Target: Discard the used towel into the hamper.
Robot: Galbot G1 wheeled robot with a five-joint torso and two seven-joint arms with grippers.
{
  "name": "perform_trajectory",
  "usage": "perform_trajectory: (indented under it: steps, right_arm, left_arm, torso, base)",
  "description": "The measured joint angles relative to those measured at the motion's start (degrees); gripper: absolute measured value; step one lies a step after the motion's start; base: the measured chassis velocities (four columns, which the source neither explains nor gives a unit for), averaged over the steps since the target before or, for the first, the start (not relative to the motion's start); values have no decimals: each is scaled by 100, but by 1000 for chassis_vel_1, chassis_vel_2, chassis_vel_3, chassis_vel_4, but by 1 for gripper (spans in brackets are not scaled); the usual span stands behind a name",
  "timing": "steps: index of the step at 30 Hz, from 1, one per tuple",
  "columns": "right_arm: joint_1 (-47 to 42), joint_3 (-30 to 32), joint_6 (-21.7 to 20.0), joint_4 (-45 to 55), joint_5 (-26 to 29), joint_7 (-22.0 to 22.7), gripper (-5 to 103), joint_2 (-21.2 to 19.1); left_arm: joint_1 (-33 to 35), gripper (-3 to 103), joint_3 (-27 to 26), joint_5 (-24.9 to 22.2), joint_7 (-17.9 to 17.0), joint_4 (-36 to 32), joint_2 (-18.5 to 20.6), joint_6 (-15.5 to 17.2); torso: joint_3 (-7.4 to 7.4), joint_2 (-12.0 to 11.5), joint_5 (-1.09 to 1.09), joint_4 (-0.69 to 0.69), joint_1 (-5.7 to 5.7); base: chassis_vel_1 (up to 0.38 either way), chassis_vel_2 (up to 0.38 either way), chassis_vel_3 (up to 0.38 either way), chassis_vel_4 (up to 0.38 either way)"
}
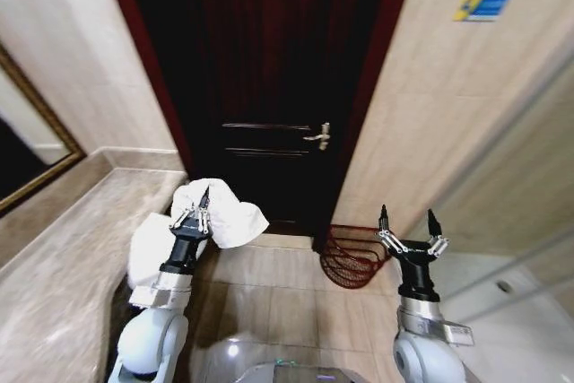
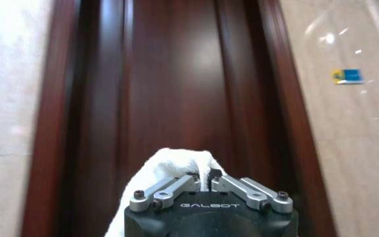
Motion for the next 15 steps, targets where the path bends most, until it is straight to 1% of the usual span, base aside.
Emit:
perform_trajectory:
  steps: [4, 7, 11, 14, 15]
  right_arm:
    - [9, -16, -19, 30, 16, 8, 100, -15]
    - [78, -36, 84, 8, 62, 29, 100, -23]
    - [82, -31, 132, 37, 252, -57, 100, -34]
    - [105, -31, 217, 55, 438, -251, 100, -56]
    - [105, -31, 217, 55, 438, -251, 100, -56]
  left_arm:
    - [-8, 3, -4, -5, 21, 18, 6, -17]
    - [-20, 3, -2, -8, 32, 40, 9, -24]
    - [-27, 3, 9, -2, 68, 109, 12, -65]
    - [-25, 3, 34, 22, 111, 191, 9, -104]
    - [-25, 3, 34, 22, 111, 191, 9, -104]
  torso:
    - [0, 0, 0, 0, 0]
    - [0, 0, 1, 0, 0]
    - [0, 0, 0, 0, 0]
    - [0, 0, 0, 0, 0]
    - [0, 0, 0, 0, 0]
  base:
    - [-118, -120, -130, -121]
    - [-136, -119, -120, -137]
    - [-137, -138, -119, -132]
    - [-123, -127, -142, -139]
    - [-115, -129, -151, -142]
